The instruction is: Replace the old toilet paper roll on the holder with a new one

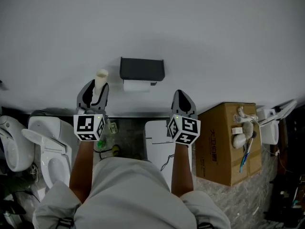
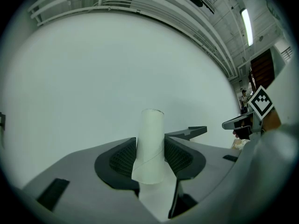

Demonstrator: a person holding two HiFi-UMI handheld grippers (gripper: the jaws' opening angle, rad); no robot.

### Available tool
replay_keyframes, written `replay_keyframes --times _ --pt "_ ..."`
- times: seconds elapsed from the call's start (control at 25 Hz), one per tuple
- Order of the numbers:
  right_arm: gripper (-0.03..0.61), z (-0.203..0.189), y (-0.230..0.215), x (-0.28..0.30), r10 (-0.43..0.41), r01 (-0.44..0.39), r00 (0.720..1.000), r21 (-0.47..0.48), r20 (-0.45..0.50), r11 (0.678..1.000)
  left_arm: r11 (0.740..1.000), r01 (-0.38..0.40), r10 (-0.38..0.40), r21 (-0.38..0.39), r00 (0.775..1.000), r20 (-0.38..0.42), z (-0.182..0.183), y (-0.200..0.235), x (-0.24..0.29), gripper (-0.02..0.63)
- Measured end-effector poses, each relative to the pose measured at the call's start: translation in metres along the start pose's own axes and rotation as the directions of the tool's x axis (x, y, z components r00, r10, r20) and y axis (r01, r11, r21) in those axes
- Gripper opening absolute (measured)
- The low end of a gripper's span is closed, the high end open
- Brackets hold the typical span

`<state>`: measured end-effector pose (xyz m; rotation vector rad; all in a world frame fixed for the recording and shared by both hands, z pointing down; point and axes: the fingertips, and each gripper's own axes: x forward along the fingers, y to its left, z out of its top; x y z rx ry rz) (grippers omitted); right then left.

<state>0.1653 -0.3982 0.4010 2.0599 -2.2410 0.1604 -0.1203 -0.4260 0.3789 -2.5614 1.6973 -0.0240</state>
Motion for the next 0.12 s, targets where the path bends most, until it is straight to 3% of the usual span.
replay_keyframes --times 0.12 --pt "0.006 0.0 -0.0006 0.0012 0.001 -0.001 1.0 0.001 0.0 1.0 1.0 0.003 -0.003 0.01 1.0 -0.001 -0.0002 -0.0009 0.001 0.207"
